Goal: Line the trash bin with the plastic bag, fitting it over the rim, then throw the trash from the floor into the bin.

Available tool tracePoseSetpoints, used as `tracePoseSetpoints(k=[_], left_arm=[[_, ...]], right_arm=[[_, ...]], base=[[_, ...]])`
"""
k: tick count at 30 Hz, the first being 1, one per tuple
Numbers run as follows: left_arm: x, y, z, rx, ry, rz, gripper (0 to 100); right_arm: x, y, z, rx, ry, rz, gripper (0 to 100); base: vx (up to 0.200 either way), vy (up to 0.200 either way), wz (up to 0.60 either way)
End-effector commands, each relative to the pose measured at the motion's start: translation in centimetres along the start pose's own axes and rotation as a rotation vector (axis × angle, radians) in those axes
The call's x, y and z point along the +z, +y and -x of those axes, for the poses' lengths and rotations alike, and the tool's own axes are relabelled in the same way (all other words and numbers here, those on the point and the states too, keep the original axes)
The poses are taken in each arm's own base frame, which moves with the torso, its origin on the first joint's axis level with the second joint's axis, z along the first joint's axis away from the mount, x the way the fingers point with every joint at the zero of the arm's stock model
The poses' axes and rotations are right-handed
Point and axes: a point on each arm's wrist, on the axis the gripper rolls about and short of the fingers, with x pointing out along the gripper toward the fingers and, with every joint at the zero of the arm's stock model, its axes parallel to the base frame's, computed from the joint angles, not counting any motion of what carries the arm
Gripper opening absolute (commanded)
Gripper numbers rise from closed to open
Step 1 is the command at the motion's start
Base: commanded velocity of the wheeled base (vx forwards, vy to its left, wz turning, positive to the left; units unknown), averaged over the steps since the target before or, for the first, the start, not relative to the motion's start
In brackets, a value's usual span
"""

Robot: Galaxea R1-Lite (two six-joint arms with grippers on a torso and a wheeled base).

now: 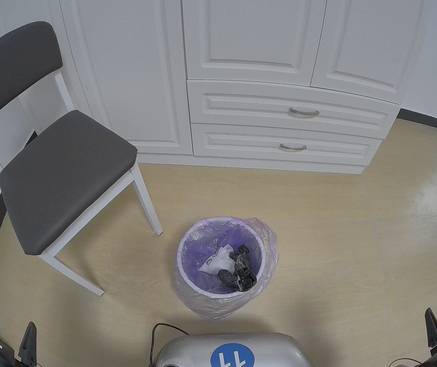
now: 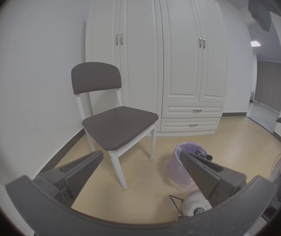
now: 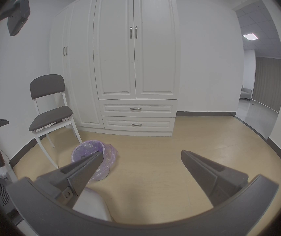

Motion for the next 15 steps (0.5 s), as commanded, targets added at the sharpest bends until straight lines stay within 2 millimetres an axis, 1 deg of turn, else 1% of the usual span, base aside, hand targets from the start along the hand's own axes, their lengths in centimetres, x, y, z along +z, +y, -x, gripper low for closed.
tracePoseSetpoints(k=[1,15], left_arm=[[-0.47,-0.01,-0.03,-0.001,0.004,0.000,100],[-0.47,-0.01,-0.03,-0.001,0.004,0.000,100]], right_arm=[[-0.48,0.00,-0.01,0.000,0.002,0.000,100],[-0.48,0.00,-0.01,0.000,0.002,0.000,100]], base=[[0.000,0.000,0.00],[0.000,0.000,0.00]])
